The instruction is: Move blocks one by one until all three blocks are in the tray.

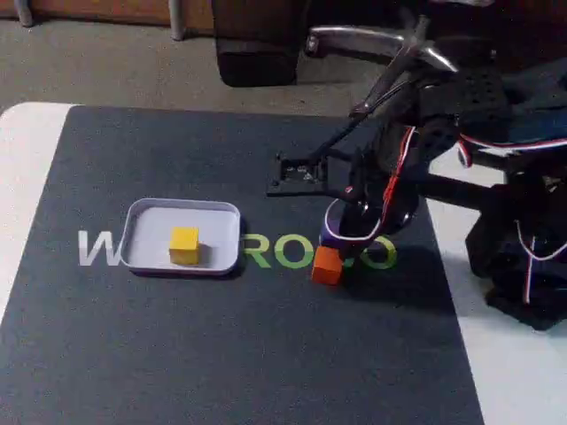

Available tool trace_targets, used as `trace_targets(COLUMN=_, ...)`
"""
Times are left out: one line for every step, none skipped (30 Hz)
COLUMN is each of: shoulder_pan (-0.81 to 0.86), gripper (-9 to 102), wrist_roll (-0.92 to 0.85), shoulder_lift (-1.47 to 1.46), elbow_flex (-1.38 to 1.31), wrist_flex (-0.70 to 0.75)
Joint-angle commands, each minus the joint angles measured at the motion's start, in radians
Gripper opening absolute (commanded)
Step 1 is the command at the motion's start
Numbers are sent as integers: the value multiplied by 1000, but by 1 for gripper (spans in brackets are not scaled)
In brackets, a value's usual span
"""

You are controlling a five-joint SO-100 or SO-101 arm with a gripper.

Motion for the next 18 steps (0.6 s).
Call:
trace_targets(shoulder_pan=9, gripper=9, wrist_roll=-18, shoulder_lift=15, elbow_flex=0, wrist_flex=-14)
trace_targets(shoulder_pan=8, gripper=9, wrist_roll=-18, shoulder_lift=11, elbow_flex=0, wrist_flex=-18)
trace_targets(shoulder_pan=3, gripper=10, wrist_roll=-20, shoulder_lift=9, elbow_flex=0, wrist_flex=-21)
trace_targets(shoulder_pan=-2, gripper=10, wrist_roll=-20, shoulder_lift=9, elbow_flex=0, wrist_flex=-23)
trace_targets(shoulder_pan=-8, gripper=10, wrist_roll=-20, shoulder_lift=14, elbow_flex=0, wrist_flex=-23)
trace_targets(shoulder_pan=-15, gripper=10, wrist_roll=-20, shoulder_lift=21, elbow_flex=0, wrist_flex=-23)
trace_targets(shoulder_pan=-21, gripper=10, wrist_roll=-18, shoulder_lift=31, elbow_flex=0, wrist_flex=-23)
trace_targets(shoulder_pan=-28, gripper=10, wrist_roll=-15, shoulder_lift=38, elbow_flex=0, wrist_flex=-23)
trace_targets(shoulder_pan=-32, gripper=11, wrist_roll=-15, shoulder_lift=44, elbow_flex=0, wrist_flex=-23)
trace_targets(shoulder_pan=-37, gripper=12, wrist_roll=-18, shoulder_lift=51, elbow_flex=0, wrist_flex=-20)
trace_targets(shoulder_pan=-43, gripper=12, wrist_roll=-15, shoulder_lift=57, elbow_flex=0, wrist_flex=-20)
trace_targets(shoulder_pan=-49, gripper=12, wrist_roll=-11, shoulder_lift=61, elbow_flex=0, wrist_flex=-20)
trace_targets(shoulder_pan=-55, gripper=12, wrist_roll=-11, shoulder_lift=64, elbow_flex=0, wrist_flex=-18)
trace_targets(shoulder_pan=-60, gripper=12, wrist_roll=-11, shoulder_lift=64, elbow_flex=0, wrist_flex=-20)
trace_targets(shoulder_pan=-64, gripper=12, wrist_roll=-11, shoulder_lift=64, elbow_flex=0, wrist_flex=-20)
trace_targets(shoulder_pan=-67, gripper=13, wrist_roll=-11, shoulder_lift=63, elbow_flex=0, wrist_flex=-20)
trace_targets(shoulder_pan=-71, gripper=13, wrist_roll=-11, shoulder_lift=60, elbow_flex=0, wrist_flex=-20)
trace_targets(shoulder_pan=-72, gripper=13, wrist_roll=-11, shoulder_lift=55, elbow_flex=0, wrist_flex=-23)
